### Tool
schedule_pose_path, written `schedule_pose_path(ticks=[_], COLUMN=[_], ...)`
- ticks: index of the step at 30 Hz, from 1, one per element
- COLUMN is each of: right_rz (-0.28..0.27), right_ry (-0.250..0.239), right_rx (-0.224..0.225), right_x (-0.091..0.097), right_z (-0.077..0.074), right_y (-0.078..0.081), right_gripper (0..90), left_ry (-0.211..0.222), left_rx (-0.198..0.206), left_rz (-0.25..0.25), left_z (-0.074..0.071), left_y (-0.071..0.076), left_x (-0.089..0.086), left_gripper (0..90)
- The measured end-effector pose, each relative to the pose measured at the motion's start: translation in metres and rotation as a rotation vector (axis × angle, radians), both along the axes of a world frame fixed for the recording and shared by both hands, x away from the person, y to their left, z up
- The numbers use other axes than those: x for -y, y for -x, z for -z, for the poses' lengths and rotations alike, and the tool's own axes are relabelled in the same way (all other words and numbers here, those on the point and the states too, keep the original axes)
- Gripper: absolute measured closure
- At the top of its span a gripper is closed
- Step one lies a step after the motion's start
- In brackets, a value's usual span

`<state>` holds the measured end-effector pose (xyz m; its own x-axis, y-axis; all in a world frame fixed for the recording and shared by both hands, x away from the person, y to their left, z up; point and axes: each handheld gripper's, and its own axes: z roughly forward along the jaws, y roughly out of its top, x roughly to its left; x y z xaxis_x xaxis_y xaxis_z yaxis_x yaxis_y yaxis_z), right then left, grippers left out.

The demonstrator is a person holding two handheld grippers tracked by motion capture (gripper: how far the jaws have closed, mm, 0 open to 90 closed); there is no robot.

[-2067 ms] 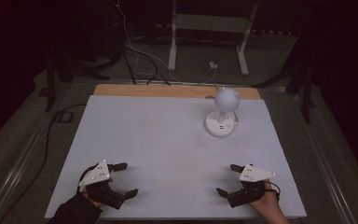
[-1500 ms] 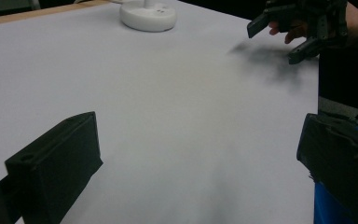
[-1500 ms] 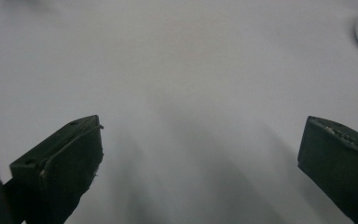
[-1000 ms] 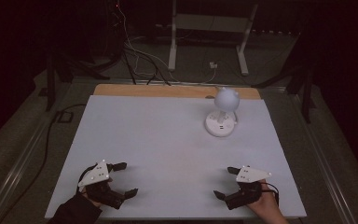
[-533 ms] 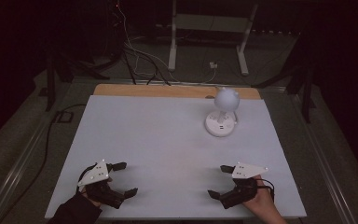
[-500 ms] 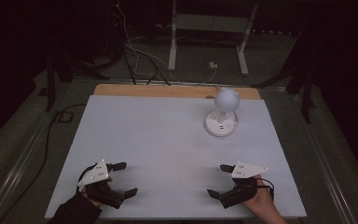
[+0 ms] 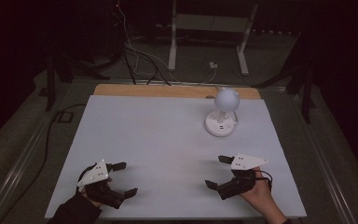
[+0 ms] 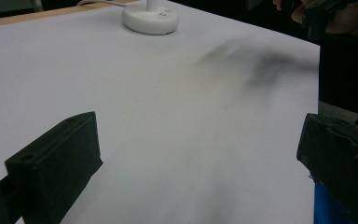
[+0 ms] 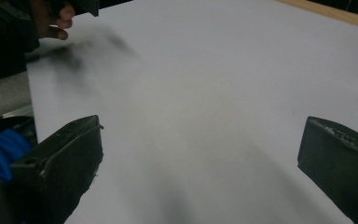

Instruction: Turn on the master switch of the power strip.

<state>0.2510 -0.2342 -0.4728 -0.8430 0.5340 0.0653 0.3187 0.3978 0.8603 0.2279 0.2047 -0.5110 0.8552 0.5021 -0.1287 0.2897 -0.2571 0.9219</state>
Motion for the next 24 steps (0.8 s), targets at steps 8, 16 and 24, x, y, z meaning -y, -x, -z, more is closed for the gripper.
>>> schedule_pose_path(ticks=[8,16,24], right_rz=[0.011,0.041,0.064], right_ry=[-0.013,-0.039,-0.044], right_rx=[0.011,0.026,0.034], right_x=[0.001,0.008,0.013], right_z=[-0.008,-0.016,-0.022], right_y=[-0.010,-0.023,-0.035], right_gripper=[0.0,0.0,0.0], left_ry=[0.003,0.006,0.006], left_rx=[0.001,0.003,0.007], left_rz=[-0.001,0.001,0.002], left_z=[0.000,0.000,0.000], left_y=[0.000,0.000,0.000], left_x=[0.000,-0.001,-0.001], left_gripper=[0.0,0.0,0.0])
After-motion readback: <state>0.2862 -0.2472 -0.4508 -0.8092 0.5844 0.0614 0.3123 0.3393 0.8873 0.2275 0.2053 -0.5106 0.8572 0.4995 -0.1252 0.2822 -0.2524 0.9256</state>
